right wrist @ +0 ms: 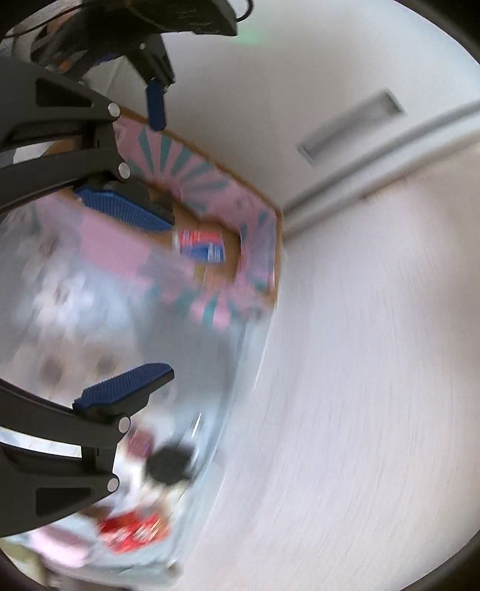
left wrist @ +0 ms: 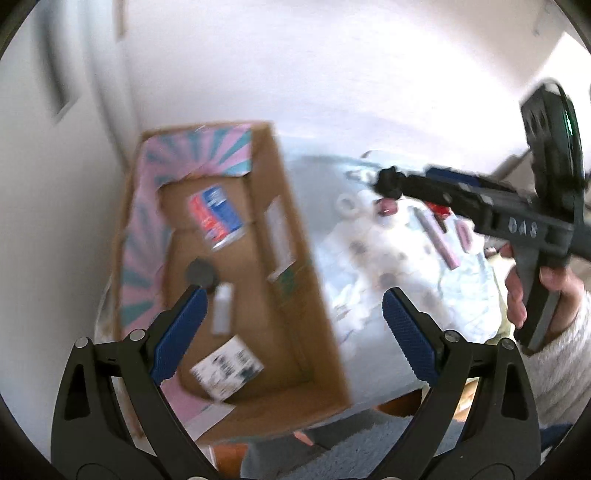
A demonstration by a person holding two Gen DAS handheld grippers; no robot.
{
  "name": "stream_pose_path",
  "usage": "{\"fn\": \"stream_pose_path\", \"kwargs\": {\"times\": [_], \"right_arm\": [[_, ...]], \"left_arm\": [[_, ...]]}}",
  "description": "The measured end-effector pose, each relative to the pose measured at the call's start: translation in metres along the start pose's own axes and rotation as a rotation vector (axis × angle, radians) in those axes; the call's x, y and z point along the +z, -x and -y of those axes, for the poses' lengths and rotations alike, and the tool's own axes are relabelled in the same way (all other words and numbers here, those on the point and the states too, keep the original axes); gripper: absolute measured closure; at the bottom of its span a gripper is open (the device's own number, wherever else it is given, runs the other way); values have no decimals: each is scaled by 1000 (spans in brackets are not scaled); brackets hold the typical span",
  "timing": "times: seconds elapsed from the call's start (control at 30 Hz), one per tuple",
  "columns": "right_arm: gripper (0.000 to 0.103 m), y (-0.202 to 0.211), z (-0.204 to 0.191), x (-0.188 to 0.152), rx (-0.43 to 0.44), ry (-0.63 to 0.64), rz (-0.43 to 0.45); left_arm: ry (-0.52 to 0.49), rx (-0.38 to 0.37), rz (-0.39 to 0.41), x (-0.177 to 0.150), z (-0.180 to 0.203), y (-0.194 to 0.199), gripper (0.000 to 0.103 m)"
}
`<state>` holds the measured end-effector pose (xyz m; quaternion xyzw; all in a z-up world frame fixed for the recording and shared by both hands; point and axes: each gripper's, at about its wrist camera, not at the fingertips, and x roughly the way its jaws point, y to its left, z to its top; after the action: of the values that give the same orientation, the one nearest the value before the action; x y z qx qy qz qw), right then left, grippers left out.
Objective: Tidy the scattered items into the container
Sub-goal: 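Return both open tools to the table items, then grasp the black scrunchie with left tool while right tool grasps pink pad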
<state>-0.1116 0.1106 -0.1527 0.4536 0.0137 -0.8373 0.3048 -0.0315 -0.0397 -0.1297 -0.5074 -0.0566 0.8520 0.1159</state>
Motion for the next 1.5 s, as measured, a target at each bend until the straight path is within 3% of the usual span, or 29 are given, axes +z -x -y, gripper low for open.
{"fn": "stream_pose_path", "kwargs": {"times": [0.17,0.3,0.4,0.57,0.77,1.0,1.5], "right_arm": [[33,39,63,-38,-143,-141,35],[33,67,101,-65,-294,-218,49],[33,90,134,-82,-374,-278,60],[33,95,180,-115,-504,-375,34],[33,77,217,-144,-499,-452,18],[33,58,230,-149,-509,-447,12],[33,37,240,-148,-523,-427,4]], "left_arm": [[-115,-44,-17,31,48,-23,7],[-203,-32,-44,57,87,-55,4],[-223,-38,-59,78,113,-82,4],[-230,-13,-53,103,147,-134,4],[-252,22,-64,114,173,-197,4],[-300,53,-83,114,186,-247,4],[-302,81,-90,112,191,-279,4]]}}
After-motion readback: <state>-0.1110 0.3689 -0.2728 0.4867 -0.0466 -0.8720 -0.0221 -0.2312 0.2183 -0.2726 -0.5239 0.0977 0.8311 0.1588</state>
